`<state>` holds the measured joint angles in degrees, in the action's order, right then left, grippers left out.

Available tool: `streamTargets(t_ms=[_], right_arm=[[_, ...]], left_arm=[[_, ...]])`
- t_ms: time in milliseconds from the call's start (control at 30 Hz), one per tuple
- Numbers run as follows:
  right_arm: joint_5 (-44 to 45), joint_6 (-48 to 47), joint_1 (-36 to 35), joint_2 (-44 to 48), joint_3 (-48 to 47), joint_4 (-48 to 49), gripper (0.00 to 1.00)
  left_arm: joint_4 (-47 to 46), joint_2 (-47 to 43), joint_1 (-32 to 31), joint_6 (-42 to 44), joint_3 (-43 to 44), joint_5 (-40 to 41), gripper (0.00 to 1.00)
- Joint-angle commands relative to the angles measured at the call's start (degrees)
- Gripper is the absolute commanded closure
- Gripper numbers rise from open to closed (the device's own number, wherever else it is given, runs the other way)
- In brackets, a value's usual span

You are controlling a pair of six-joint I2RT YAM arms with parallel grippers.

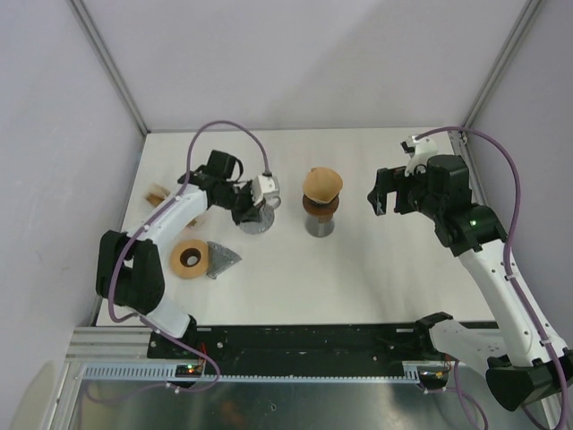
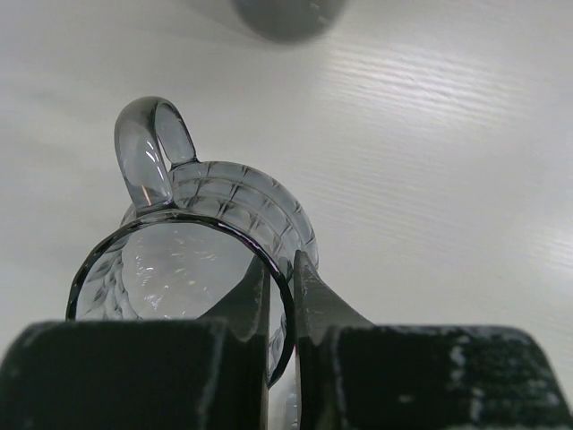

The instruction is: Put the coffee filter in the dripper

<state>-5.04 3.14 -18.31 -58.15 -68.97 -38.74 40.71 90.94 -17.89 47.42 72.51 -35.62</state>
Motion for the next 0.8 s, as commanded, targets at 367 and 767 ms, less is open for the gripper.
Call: streamTargets(t_ms=[367,767], right_arm=[[1.69,3.17,-4.11,3.17,-0.1,0.42,0.01],[2.22,2.9,-4.3,3.21,-0.05,0.69,0.01]], left_arm=[[-0.99,-1.69,-6.44,8.92,-8.72,-1.18,1.0],[-1.03,2.01,-7.05,12.28,-9.59,-0.99,0.91]])
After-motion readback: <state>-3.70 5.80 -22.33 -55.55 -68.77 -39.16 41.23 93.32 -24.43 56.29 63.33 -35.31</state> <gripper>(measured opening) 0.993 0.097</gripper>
